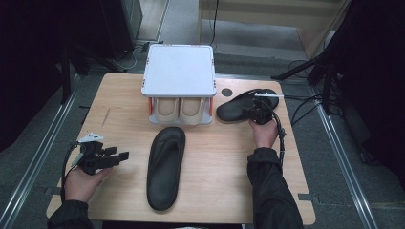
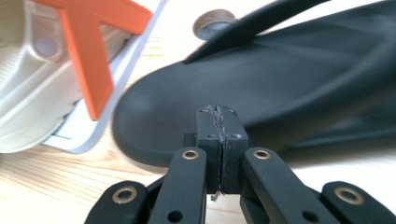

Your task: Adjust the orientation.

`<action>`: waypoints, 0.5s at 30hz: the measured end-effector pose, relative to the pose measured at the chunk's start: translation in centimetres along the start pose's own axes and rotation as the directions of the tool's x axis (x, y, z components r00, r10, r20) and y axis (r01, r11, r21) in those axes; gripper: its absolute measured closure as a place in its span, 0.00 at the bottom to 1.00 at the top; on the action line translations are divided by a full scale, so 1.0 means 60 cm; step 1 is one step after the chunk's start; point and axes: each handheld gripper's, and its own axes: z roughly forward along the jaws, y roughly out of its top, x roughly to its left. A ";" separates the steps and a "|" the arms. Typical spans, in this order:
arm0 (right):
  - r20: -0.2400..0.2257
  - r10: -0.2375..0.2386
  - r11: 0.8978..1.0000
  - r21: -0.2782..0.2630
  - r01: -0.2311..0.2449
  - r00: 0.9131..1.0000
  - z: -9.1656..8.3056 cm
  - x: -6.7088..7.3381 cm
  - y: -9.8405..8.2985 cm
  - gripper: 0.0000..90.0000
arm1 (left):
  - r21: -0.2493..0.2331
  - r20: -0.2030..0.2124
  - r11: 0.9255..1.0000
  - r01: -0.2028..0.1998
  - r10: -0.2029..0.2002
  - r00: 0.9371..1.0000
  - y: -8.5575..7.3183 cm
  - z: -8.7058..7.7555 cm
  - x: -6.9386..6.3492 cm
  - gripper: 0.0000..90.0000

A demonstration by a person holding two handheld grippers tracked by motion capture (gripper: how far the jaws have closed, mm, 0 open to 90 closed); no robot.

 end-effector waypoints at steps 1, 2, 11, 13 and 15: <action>-0.006 -0.005 1.000 0.002 0.005 1.000 0.004 0.005 0.001 1.00 | -0.001 -0.003 1.000 0.004 -0.004 1.000 -0.001 -0.001 0.000 0.41; -0.013 -0.007 1.000 0.002 0.007 1.000 0.008 0.010 0.002 1.00 | -0.001 -0.005 1.000 0.006 -0.006 1.000 -0.003 -0.003 0.001 0.41; -0.010 -0.036 0.997 0.062 0.036 0.999 0.049 0.036 -0.002 1.00 | -0.002 -0.013 1.000 0.019 -0.019 1.000 -0.007 -0.007 0.006 0.41; 0.001 -0.046 0.996 0.080 0.046 0.999 0.054 0.036 -0.004 0.99 | 0.001 -0.010 1.000 0.017 -0.017 1.000 -0.007 -0.006 0.006 0.41; -0.011 -0.038 0.996 0.077 0.038 0.999 0.053 0.032 -0.005 0.99 | 0.002 -0.011 1.000 0.016 -0.016 1.000 -0.007 -0.005 0.005 0.41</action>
